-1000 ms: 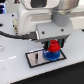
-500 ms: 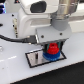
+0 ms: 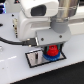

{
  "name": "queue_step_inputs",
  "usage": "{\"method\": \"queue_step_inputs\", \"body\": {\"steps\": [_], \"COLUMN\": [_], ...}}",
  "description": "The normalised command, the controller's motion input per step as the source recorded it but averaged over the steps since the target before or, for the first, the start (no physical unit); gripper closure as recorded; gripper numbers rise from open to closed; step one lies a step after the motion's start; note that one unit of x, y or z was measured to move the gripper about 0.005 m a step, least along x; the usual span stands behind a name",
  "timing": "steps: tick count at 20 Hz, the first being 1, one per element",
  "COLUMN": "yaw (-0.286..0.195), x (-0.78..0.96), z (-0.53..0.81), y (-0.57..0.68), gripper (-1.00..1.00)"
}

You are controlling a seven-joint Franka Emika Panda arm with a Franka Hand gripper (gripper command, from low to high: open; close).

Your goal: Insert the blue gear onto the right peg, followed by the red gear

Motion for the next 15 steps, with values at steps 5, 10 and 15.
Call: {"method": "queue_step_inputs", "body": {"steps": [5,10,15], "yaw": [0.0,0.0,0.0], "x": [0.07,0.06,0.01], "z": [0.13,0.51,0.49], "y": [0.04,0.08,0.03], "gripper": [-1.0,-1.0,-1.0]}}
